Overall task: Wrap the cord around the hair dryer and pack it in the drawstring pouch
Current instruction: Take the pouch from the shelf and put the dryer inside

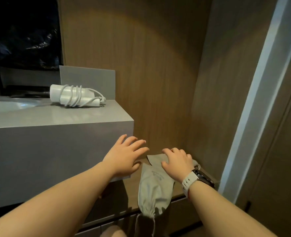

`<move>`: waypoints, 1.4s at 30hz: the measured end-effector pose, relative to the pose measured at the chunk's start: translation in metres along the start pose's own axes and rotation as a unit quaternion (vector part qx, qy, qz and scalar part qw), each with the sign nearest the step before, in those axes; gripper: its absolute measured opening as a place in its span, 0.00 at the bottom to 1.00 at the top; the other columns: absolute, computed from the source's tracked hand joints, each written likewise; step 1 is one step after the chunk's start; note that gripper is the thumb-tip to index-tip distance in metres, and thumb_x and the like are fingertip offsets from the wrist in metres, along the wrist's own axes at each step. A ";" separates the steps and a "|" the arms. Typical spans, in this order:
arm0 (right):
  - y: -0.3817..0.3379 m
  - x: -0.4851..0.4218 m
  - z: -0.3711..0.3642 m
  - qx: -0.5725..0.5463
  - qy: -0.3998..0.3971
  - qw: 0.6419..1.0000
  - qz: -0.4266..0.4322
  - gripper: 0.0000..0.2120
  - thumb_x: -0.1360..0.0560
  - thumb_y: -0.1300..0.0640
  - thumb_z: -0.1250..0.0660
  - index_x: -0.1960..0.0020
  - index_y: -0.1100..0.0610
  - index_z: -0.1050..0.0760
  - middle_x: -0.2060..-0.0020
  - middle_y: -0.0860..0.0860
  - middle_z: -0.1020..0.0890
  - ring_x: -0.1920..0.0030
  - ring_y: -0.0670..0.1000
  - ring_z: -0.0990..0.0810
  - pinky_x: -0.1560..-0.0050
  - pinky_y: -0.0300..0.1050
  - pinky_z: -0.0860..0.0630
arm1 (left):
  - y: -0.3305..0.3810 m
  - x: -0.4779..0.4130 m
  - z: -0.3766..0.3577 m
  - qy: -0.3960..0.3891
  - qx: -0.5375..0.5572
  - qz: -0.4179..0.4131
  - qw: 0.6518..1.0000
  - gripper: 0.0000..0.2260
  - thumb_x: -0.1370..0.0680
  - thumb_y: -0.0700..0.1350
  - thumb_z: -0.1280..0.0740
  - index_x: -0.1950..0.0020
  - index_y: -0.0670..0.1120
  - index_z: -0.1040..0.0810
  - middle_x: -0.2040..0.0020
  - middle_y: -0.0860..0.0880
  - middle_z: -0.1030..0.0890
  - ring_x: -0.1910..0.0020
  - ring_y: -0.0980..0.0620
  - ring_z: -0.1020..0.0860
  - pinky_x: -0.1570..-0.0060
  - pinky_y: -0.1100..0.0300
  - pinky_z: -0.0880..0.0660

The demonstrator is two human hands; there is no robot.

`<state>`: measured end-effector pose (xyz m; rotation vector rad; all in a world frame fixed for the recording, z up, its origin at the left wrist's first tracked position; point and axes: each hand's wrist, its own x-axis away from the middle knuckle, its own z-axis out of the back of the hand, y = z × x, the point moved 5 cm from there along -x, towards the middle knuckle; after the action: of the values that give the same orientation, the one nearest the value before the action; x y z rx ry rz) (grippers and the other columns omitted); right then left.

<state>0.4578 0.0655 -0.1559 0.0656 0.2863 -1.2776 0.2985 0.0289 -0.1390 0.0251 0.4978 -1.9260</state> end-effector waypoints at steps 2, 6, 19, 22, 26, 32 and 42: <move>0.016 0.006 -0.019 -0.005 -0.027 1.000 -0.014 0.20 0.23 0.49 0.45 0.31 0.47 0.36 0.36 0.51 0.28 0.35 0.55 0.32 0.38 0.52 0.37 | 0.014 -0.005 -0.014 -0.019 0.015 -0.018 1.000 0.25 0.20 0.57 0.47 0.24 0.57 0.47 0.22 0.53 0.47 0.25 0.47 0.49 0.27 0.48 0.57; 0.039 0.010 -0.053 -0.015 -0.076 0.996 -0.035 0.20 0.23 0.50 0.45 0.31 0.48 0.35 0.36 0.51 0.29 0.35 0.55 0.33 0.37 0.52 0.38 | 0.039 -0.018 -0.047 -0.054 0.034 -0.047 0.997 0.25 0.20 0.57 0.46 0.24 0.56 0.46 0.23 0.52 0.47 0.26 0.47 0.47 0.28 0.49 0.53; 0.097 0.000 -0.185 -0.049 -0.217 0.971 -0.087 0.19 0.22 0.50 0.44 0.31 0.48 0.35 0.36 0.53 0.31 0.34 0.57 0.35 0.38 0.51 0.37 | 0.081 -0.058 -0.190 -0.205 0.123 -0.074 0.968 0.25 0.20 0.55 0.43 0.24 0.54 0.46 0.23 0.51 0.47 0.26 0.47 0.47 0.29 0.50 0.47; 0.106 -0.008 -0.212 -0.058 -0.236 0.965 -0.096 0.19 0.22 0.50 0.44 0.31 0.49 0.35 0.35 0.52 0.31 0.35 0.57 0.35 0.38 0.52 0.37 | 0.083 -0.066 -0.224 -0.233 0.148 -0.063 0.959 0.27 0.21 0.55 0.42 0.24 0.53 0.47 0.23 0.52 0.46 0.26 0.48 0.46 0.29 0.50 0.44; 0.110 -0.015 -0.249 -0.070 -0.266 0.956 -0.104 0.19 0.22 0.51 0.44 0.32 0.49 0.35 0.35 0.53 0.32 0.35 0.57 0.35 0.39 0.51 0.37 | 0.085 -0.072 -0.268 -0.280 0.195 -0.008 0.940 0.30 0.21 0.55 0.42 0.23 0.51 0.51 0.22 0.52 0.48 0.25 0.50 0.48 0.29 0.51 0.46; 0.110 -0.025 -0.289 -0.141 -0.251 0.942 -0.173 0.23 0.25 0.51 0.40 0.31 0.47 0.39 0.31 0.52 0.36 0.34 0.57 0.36 0.37 0.51 0.36 | 0.080 -0.078 -0.311 -0.279 0.281 0.088 0.914 0.33 0.25 0.55 0.35 0.25 0.54 0.49 0.23 0.48 0.52 0.25 0.44 0.47 0.29 0.51 0.44; 0.111 -0.048 -0.311 -0.237 -0.223 0.922 -0.208 0.26 0.27 0.53 0.34 0.32 0.53 0.38 0.33 0.50 0.33 0.37 0.57 0.33 0.39 0.50 0.33 | 0.069 -0.095 -0.332 -0.241 0.340 0.168 0.893 0.28 0.24 0.56 0.41 0.27 0.49 0.45 0.25 0.48 0.45 0.28 0.45 0.41 0.33 0.45 0.37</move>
<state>0.4963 0.2069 -0.4554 -0.7287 0.2123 -1.5662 0.3285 0.2076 -0.4412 0.0760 -0.4993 -1.5948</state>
